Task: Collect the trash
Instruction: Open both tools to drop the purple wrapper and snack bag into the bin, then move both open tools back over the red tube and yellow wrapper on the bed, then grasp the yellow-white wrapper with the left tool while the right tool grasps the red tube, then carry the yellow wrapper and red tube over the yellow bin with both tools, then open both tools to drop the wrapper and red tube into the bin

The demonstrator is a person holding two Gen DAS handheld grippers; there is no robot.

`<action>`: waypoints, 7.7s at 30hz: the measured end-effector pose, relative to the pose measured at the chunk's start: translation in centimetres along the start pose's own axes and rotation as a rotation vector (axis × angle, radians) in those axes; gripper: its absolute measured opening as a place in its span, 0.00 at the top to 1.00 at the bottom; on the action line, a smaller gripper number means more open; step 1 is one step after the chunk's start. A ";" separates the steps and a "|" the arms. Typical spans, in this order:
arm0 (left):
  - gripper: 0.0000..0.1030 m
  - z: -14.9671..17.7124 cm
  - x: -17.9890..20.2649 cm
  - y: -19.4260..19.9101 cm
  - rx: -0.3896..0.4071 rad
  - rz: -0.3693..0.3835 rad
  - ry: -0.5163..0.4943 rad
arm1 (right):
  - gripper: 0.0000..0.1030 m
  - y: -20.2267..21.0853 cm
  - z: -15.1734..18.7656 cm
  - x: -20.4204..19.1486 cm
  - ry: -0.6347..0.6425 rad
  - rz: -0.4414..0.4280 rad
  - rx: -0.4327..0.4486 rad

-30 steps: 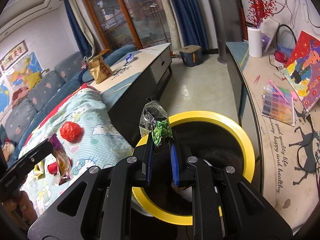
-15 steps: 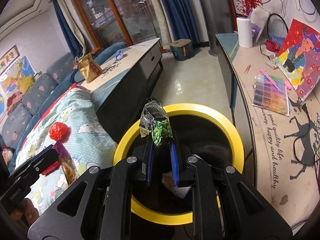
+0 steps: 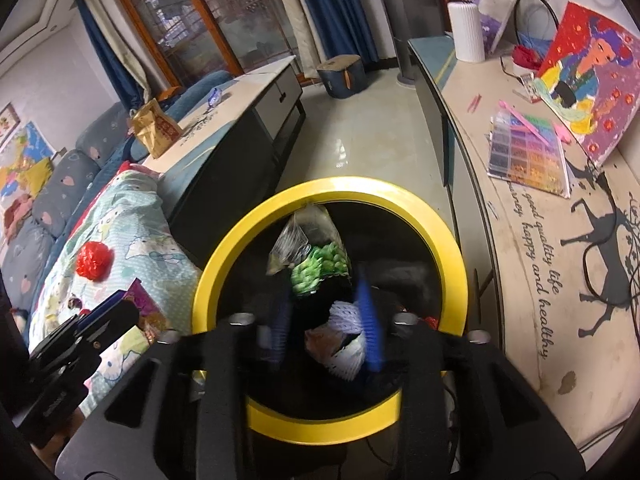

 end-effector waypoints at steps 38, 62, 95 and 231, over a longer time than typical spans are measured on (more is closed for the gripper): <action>0.06 -2.9 -10.4 12.3 0.243 -0.226 0.156 | 0.28 2.8 -1.9 -9.8 0.155 -0.135 0.118; 0.06 -2.4 -19.1 19.5 0.338 -0.380 0.284 | 0.28 4.2 0.6 -22.0 0.398 -0.313 0.107; 0.07 2.2 -30.6 25.8 0.337 -0.553 0.504 | 0.28 0.0 5.0 -36.0 0.946 -0.433 -0.030; 0.74 0.9 0.0 2.1 -0.021 -0.015 -0.048 | 0.57 1.1 -3.1 -1.0 -0.029 -0.080 0.100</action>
Point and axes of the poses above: each gripper's, at about its wrist camera, not at the fingertips, and y roughly against the way its jaws point, x to its right, z to its underside, the point moved 9 cm from there along -y, roughly the way its jaws point, and after that the axes turned 11 degrees about y, right-handed, at the moved point
